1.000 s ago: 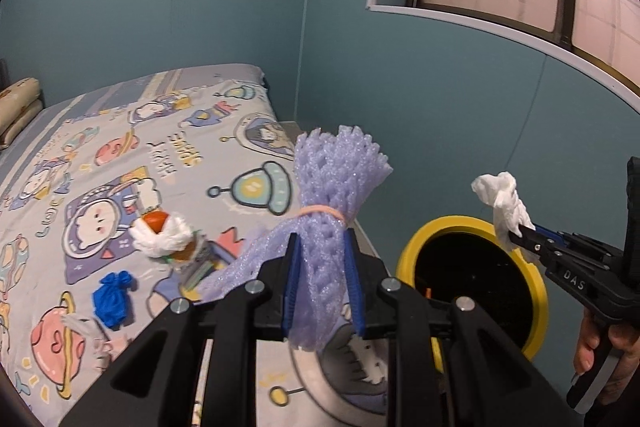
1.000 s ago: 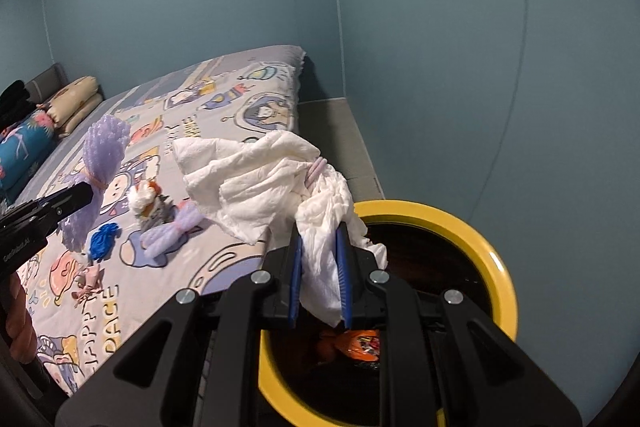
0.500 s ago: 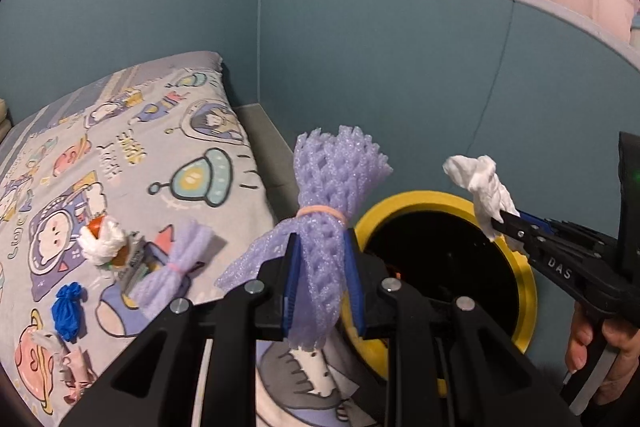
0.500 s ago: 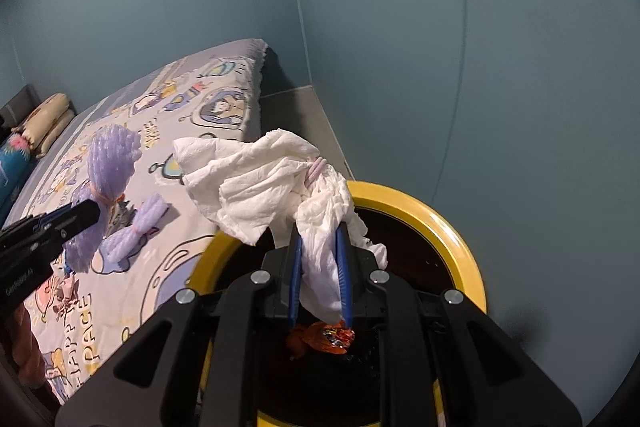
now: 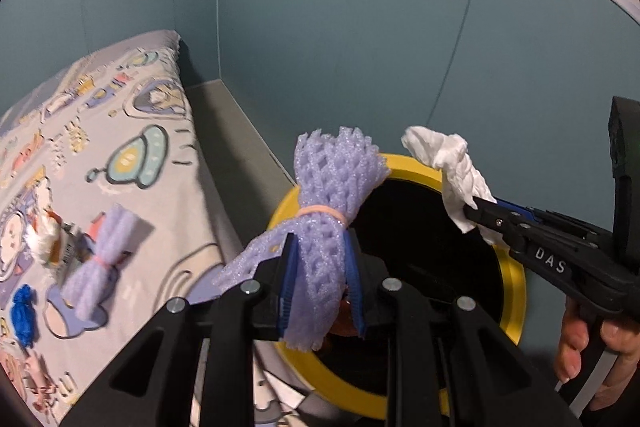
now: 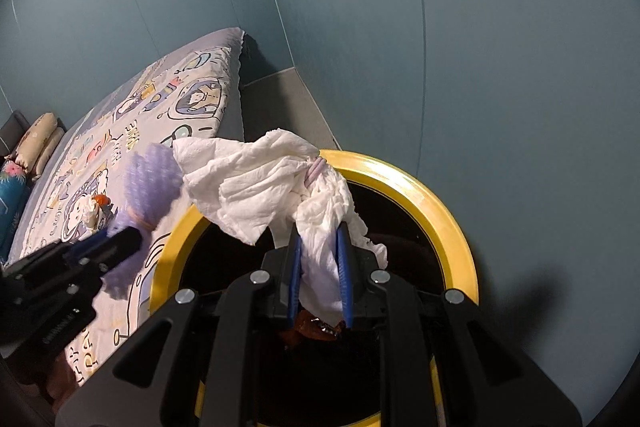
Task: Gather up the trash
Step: 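Open both grippers to drop the mesh and tissue into the bin, then move both tools back over the remaining trash on the bed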
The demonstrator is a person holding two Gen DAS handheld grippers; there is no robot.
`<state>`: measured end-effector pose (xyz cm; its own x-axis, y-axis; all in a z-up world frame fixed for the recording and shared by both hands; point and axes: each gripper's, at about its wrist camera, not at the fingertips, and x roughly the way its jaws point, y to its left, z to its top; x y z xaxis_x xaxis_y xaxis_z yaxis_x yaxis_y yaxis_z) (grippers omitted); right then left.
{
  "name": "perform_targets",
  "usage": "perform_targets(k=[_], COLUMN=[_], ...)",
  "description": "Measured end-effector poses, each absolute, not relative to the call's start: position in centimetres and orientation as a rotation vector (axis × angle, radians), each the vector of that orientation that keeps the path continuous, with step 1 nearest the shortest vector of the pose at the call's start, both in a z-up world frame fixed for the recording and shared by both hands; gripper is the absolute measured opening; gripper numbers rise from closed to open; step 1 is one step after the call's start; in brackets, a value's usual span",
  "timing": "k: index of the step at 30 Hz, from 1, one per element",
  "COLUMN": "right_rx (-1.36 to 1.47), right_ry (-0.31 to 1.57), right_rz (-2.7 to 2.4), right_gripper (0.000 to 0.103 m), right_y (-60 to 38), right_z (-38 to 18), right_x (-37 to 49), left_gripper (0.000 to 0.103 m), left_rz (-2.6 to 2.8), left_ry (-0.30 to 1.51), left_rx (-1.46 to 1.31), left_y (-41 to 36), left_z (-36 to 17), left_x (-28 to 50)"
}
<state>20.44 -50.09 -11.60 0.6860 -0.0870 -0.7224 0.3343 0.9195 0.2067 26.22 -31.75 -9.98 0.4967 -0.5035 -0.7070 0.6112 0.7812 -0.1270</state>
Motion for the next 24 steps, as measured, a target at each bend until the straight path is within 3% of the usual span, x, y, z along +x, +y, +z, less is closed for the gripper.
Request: perform_targets(k=[9,14,19,24], right_rx=[0.362,0.366,0.383,0.38], right_ry=[0.788,0.78,0.772,0.774], right_rz=[-0.245,-0.243,-0.258,-0.266], right_gripper=[0.016,0.032,0.045,0.045], right_y=[-50.5,-50.5,-50.8,-50.6], right_z=[-11.9,-12.0,-11.8,-11.6], right_x=[21.1,20.9,20.5,20.3], left_gripper=[0.024,0.038,0.061,0.063], left_rz=[-0.719,-0.727,-0.721,-0.7], left_ry=[0.847,0.851,0.84,0.824], left_rx=[0.141,0.126,0.093,0.063], left_y=[-33.0,-33.0,-32.3,-31.0], left_z=[-11.7,-11.9,-11.4,-10.6], left_x=[26.4,26.4,26.3,26.6])
